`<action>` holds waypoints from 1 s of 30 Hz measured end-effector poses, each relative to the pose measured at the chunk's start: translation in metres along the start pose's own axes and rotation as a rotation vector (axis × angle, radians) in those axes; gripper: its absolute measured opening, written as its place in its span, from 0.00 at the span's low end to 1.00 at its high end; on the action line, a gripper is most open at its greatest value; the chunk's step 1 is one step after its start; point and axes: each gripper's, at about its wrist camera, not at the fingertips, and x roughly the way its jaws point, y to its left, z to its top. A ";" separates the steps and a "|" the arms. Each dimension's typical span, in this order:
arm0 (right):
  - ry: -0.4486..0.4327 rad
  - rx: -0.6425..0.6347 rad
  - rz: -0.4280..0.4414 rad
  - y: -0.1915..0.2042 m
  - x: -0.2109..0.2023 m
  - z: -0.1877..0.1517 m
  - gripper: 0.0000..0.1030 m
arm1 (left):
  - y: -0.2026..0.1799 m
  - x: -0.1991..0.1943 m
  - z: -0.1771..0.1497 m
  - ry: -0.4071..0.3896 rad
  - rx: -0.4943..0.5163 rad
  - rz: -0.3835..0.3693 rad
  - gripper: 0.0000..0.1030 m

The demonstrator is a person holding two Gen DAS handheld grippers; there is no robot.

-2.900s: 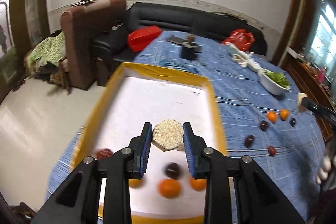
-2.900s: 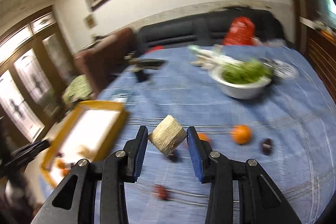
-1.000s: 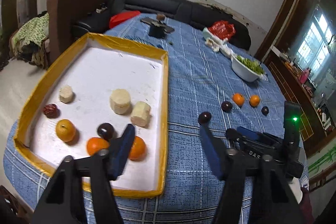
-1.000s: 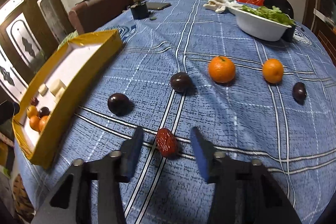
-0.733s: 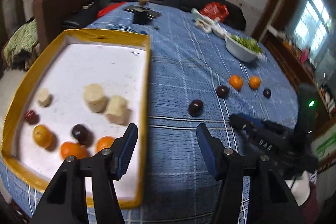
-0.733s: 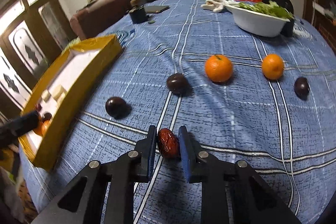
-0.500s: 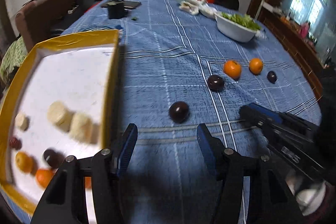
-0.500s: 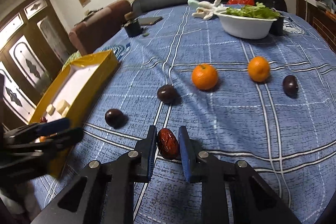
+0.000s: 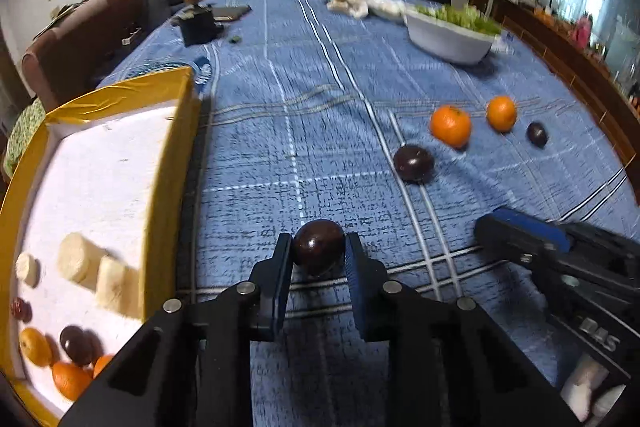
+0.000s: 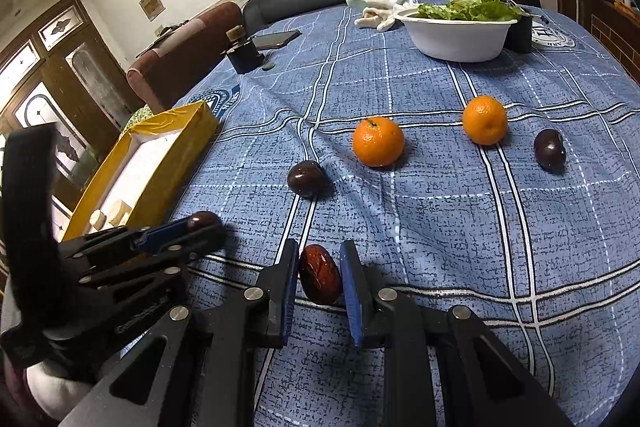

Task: Organize fruits
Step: 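Release the plum into the tray with the left tool while the right tool drops the date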

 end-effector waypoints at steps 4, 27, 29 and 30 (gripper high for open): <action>-0.001 0.010 0.043 -0.001 -0.001 0.001 0.23 | 0.023 -0.040 -0.008 -0.070 -0.105 -0.041 0.24; 0.146 -0.023 0.400 0.108 0.000 0.018 0.24 | 0.207 -0.092 -0.074 -0.120 -0.486 0.097 0.25; 0.170 -0.066 0.401 0.134 0.010 0.019 0.24 | 0.207 -0.093 -0.075 -0.123 -0.474 0.103 0.25; 0.181 -0.085 0.400 0.145 0.015 0.018 0.24 | 0.208 -0.093 -0.076 -0.123 -0.471 0.104 0.25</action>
